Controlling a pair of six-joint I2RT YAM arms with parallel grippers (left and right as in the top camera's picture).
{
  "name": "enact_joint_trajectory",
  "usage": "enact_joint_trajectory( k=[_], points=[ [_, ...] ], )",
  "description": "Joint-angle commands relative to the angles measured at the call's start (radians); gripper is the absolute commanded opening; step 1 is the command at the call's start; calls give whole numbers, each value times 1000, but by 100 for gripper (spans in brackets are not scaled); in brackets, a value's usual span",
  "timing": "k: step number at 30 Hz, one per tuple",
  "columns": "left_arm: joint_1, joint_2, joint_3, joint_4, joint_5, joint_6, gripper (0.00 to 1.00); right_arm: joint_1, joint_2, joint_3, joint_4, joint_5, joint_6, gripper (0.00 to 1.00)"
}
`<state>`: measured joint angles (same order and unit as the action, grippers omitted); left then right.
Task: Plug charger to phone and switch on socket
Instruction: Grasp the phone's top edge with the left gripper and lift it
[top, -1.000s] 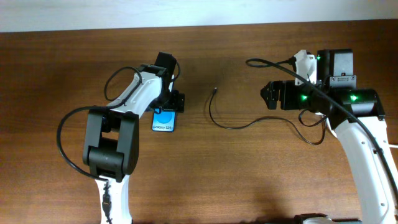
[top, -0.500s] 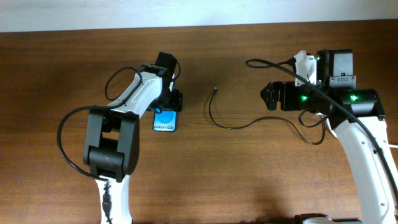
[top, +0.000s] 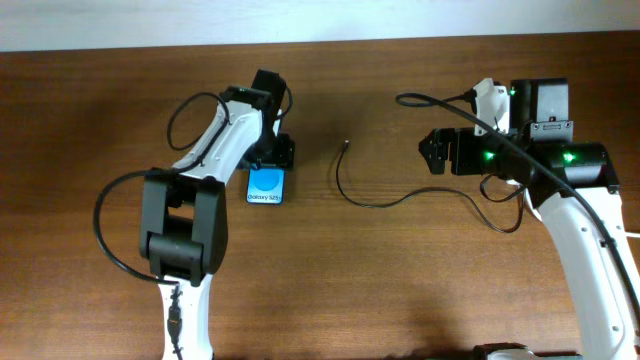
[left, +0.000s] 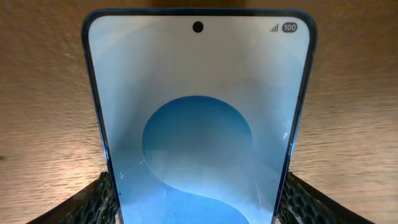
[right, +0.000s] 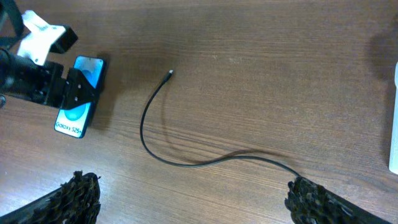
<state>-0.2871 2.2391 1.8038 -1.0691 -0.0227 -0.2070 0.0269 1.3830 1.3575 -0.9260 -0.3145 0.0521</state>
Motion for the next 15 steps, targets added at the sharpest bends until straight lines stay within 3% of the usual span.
enact_joint_trajectory(
  k=[1, 2, 3, 5, 7, 10, 13, 15],
  points=[
    [2, 3, 132, -38, 8, -17, 25, -1, -6, 13, 7, 8, -2, 98],
    [5, 3, 166, -63, 8, -37, 9, -1, -6, 13, 11, 8, 29, 99],
    [14, 3, 185, -77, 13, -106, 0, -1, -4, 13, 20, 8, 84, 98],
    [51, 3, 193, -73, 157, -213, 0, -1, 0, 13, 26, 8, 178, 98],
    [138, 3, 193, -76, 506, -352, 0, -1, 0, 13, 29, 8, 294, 99],
    [209, 3, 193, -138, 825, -546, 0, 0, 0, 13, 42, 8, 406, 98],
    [218, 3, 193, -292, 877, -788, 0, 0, 0, 13, 51, -24, 436, 98],
    [218, 3, 193, -301, 993, -836, 0, 0, 0, 13, 51, -34, 436, 98]
  ],
)
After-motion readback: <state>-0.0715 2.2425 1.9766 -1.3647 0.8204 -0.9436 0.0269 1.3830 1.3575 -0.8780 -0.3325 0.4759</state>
